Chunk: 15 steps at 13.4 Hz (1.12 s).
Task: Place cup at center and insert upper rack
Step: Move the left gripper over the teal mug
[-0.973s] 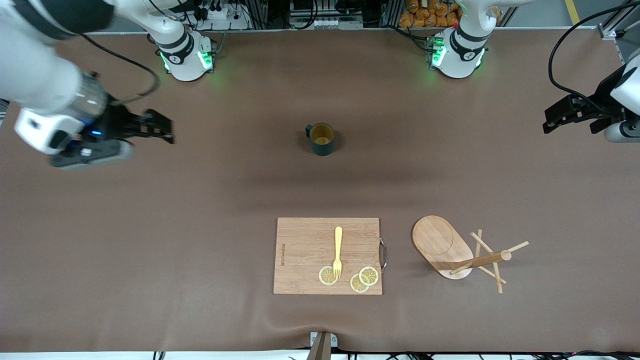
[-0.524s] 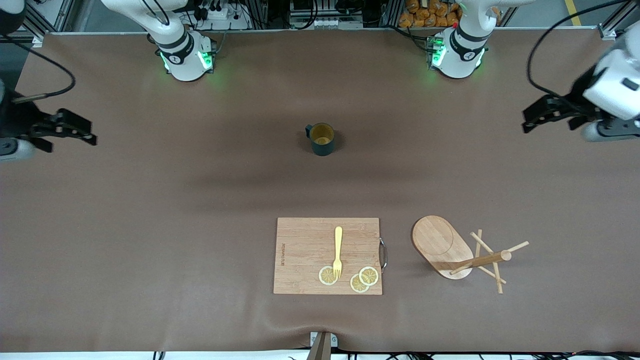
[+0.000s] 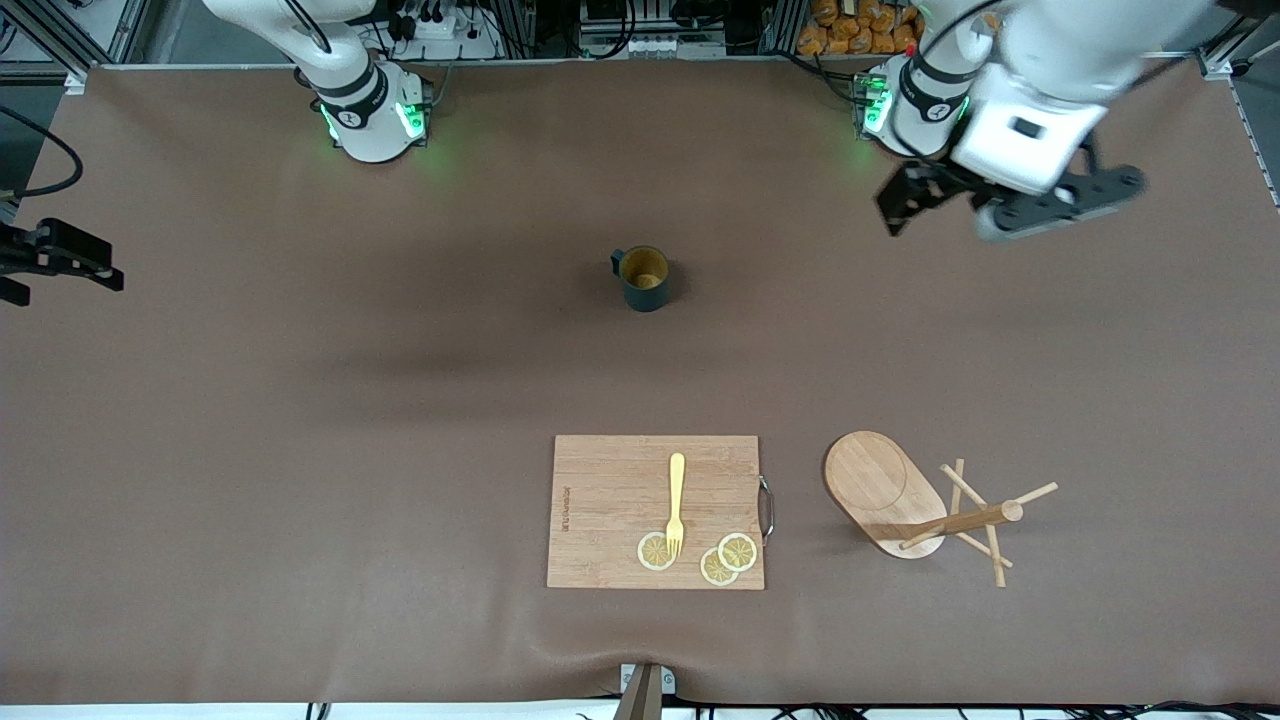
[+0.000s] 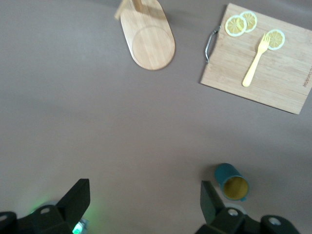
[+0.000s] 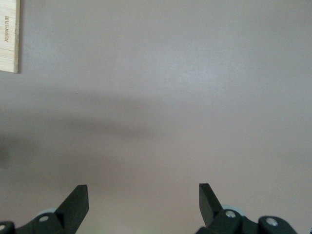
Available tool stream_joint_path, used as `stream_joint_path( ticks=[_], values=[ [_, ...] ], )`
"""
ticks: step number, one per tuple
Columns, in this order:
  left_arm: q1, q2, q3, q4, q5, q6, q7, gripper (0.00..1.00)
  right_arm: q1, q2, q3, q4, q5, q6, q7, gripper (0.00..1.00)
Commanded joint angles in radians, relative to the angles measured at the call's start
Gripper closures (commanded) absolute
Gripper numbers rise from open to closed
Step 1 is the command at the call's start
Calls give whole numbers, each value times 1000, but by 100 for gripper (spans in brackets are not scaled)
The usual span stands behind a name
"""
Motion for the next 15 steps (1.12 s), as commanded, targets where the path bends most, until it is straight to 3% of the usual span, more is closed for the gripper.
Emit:
stream_joint_path(
  ticks=[1, 4, 10, 13, 15],
  values=[
    [-91, 42, -56, 5, 81, 3, -186, 0, -25, -22, 8, -48, 11, 15, -20, 0],
    [-272, 125, -59, 7, 147, 9, -448, 0, -28, -17, 7, -51, 77, 20, -8, 0],
    [-657, 413, -56, 15, 421, 136, -1030, 0, -36, -14, 7, -86, 85, 73, 40, 0],
    [-789, 542, -48, 22, 531, 178, -1300, 0, -43, -13, 7, -99, 85, 89, 40, 0],
    [-843, 643, -48, 88, 604, 204, -1467, 0, -45, -13, 7, -102, 85, 87, 39, 0]
  ],
)
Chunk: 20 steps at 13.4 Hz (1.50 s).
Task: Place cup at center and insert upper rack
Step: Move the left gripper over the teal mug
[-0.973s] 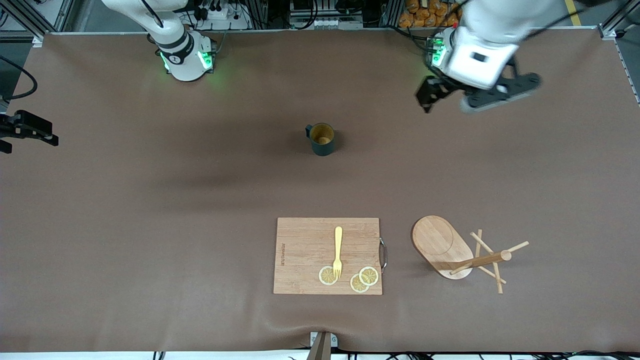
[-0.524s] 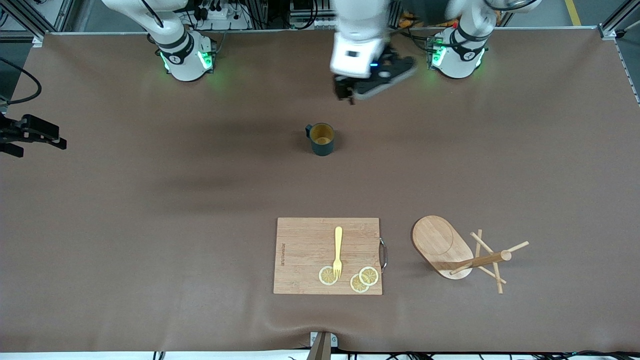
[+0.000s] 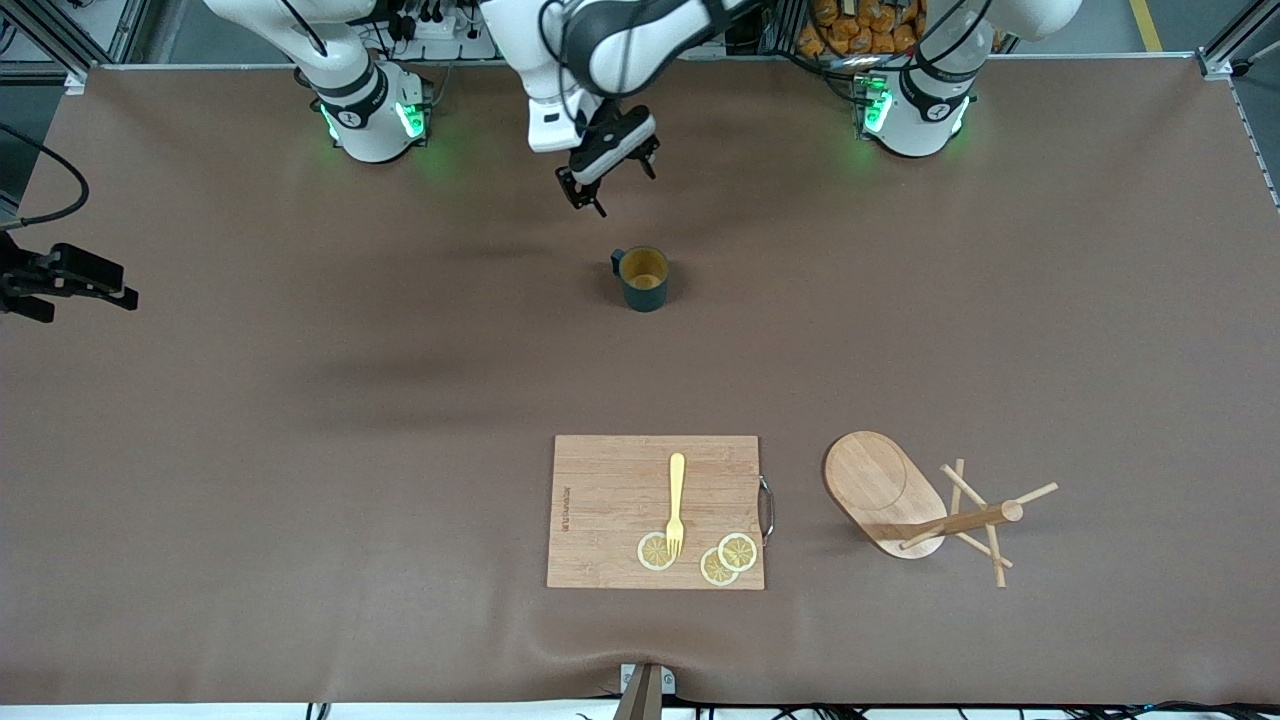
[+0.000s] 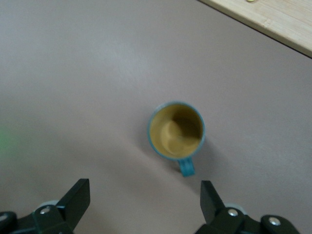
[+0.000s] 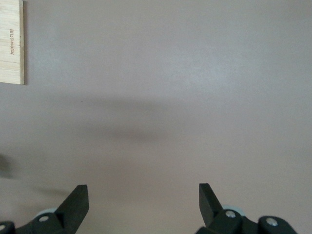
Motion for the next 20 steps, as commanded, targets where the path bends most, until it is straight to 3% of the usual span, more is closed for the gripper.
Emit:
stream_joint_path(
  ticks=[1, 3, 7, 15, 18, 20],
  values=[
    [-64, 143, 10, 131, 89, 6, -148, 0, -20, -14, 12, -21, 17, 9, 9, 0],
    [-113, 183, 46, 136, 107, 7, -171, 0, -20, -14, 12, -21, 17, 7, 8, 0],
    [-309, 223, 272, 142, 122, 81, -262, 0, -20, -14, 12, -21, 17, 7, 6, 0],
    [-320, 304, 338, 153, 122, 105, -280, 5, -19, -16, 12, -16, -3, 12, 8, 0],
    [-321, 315, 353, 162, 123, 104, -280, 9, -12, -22, 15, -12, -72, 3, 9, 0],
    [-329, 315, 359, 162, 123, 104, -282, 10, -15, -22, 15, -13, -67, -3, 11, 0]
  ],
)
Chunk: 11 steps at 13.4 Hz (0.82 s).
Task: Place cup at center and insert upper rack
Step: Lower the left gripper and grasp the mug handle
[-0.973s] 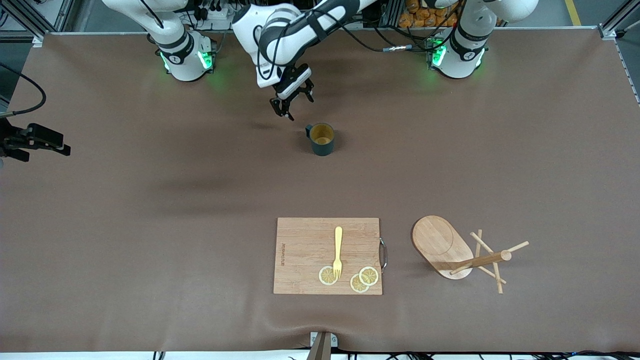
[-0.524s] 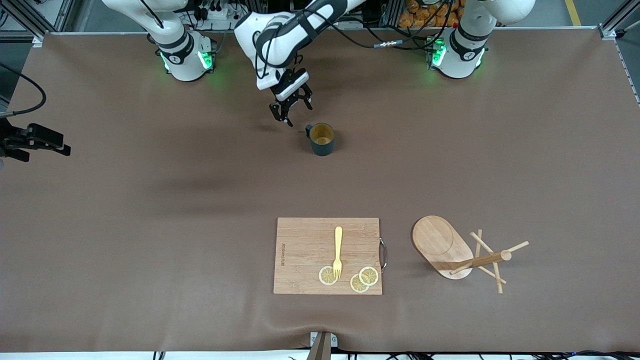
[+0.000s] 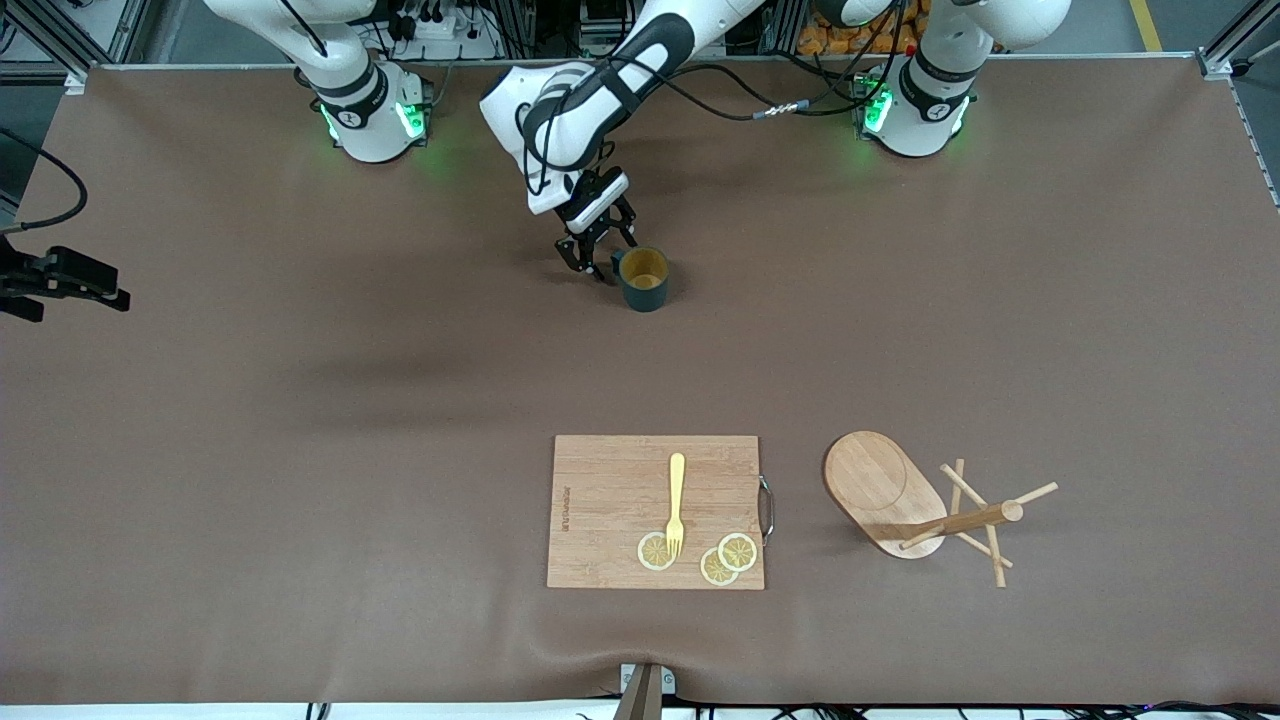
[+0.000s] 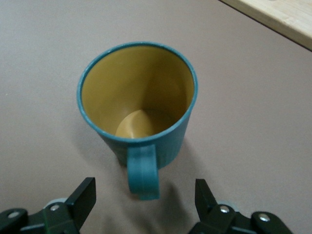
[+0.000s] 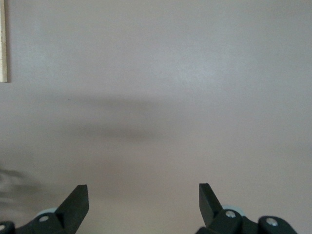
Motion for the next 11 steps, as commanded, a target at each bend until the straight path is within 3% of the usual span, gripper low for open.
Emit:
stream_joint_path(
  ticks=[1, 4, 11],
  values=[
    [-15, 14, 6, 27, 27, -4, -19, 11, -13, -18, 15, -6, -14, -11, 11, 0],
    [-27, 23, 6, 27, 27, -7, -22, 24, -11, -18, 17, -6, -9, -11, 11, 0],
    [-36, 23, 5, 25, 27, -33, -54, 32, -10, -16, 17, -6, -7, -11, 11, 0]
  ],
)
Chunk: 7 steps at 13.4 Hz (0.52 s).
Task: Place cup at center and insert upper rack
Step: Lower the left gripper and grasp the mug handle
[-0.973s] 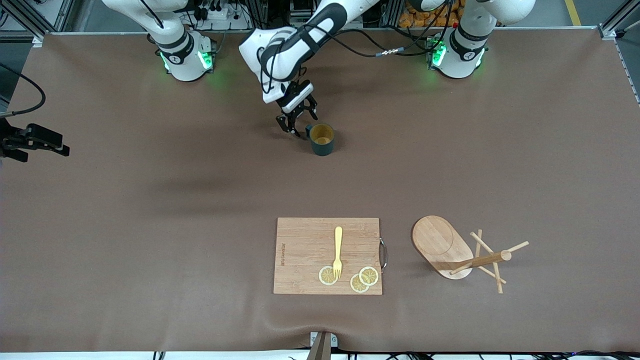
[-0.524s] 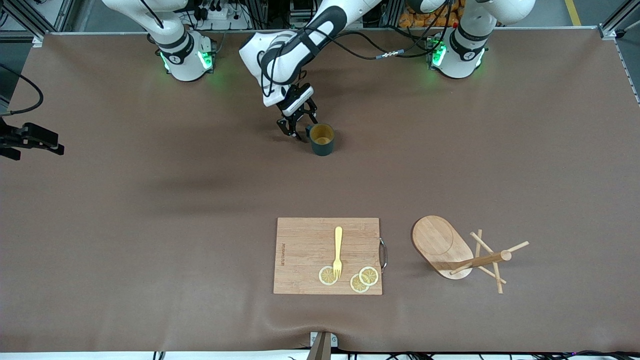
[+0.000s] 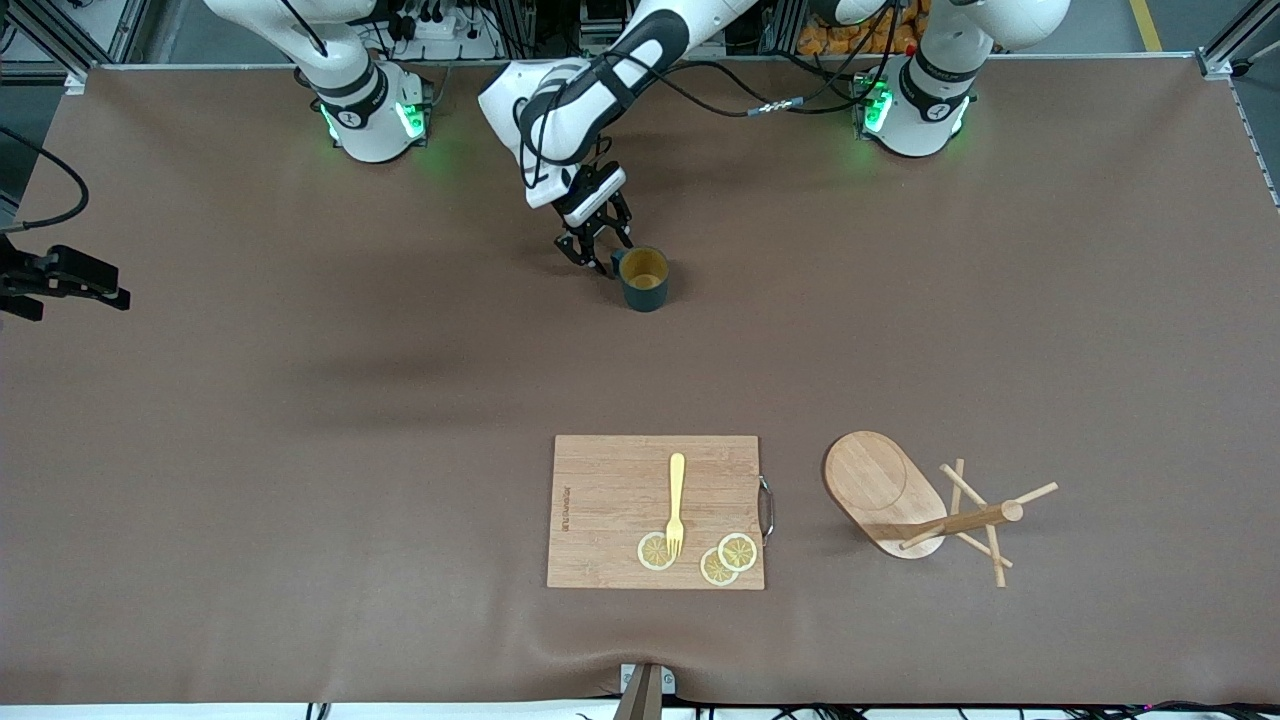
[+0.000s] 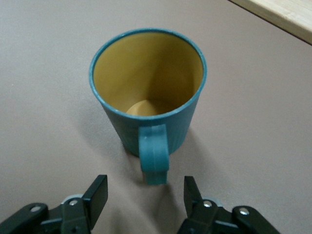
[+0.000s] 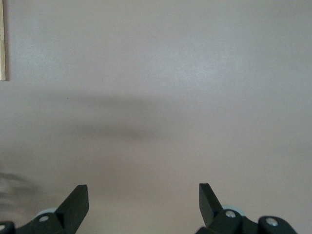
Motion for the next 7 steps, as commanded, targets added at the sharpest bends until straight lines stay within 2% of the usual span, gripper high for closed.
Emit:
stream_joint_path(
  ticks=[1, 7],
  values=[
    [-11, 14, 5, 21, 27, -30, -32, 34, -10, -16, 13, -6, -6, -9, 11, 0],
    [-11, 12, 6, 21, 27, -32, -96, 41, -10, -15, 13, -6, -6, -7, 11, 0]
  ],
)
